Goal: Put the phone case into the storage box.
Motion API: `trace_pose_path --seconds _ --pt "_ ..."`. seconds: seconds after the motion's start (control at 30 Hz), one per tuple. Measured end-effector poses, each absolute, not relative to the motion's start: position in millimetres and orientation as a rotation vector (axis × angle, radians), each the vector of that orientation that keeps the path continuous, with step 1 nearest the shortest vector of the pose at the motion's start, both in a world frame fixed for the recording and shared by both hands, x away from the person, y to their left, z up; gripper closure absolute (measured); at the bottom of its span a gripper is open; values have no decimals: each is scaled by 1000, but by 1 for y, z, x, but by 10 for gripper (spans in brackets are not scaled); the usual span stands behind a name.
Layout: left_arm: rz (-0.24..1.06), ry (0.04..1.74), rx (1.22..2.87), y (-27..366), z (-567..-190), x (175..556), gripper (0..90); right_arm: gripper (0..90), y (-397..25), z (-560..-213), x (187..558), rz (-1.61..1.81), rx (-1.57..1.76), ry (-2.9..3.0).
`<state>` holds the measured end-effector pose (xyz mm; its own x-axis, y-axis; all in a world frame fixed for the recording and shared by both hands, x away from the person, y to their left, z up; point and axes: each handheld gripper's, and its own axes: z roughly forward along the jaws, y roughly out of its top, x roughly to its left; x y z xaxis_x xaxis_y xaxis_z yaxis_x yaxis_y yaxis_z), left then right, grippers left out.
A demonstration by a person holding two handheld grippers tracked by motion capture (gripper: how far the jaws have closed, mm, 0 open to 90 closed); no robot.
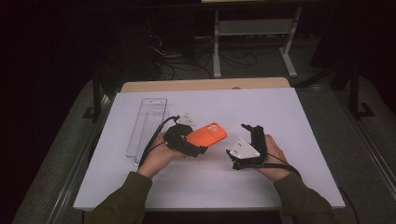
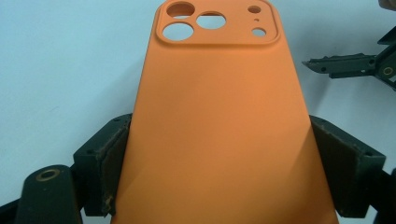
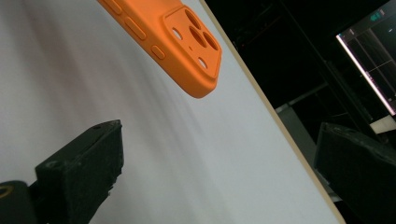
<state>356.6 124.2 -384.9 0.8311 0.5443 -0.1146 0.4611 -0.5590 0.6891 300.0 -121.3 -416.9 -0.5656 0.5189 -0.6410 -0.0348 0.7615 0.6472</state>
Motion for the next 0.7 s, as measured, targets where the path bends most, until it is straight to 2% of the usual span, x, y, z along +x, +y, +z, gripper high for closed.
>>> trace_pose_path --seconds 0.7 --pt "140 730 2268 125 -385 356 155 9 -113 -423 293 642 204 1989"
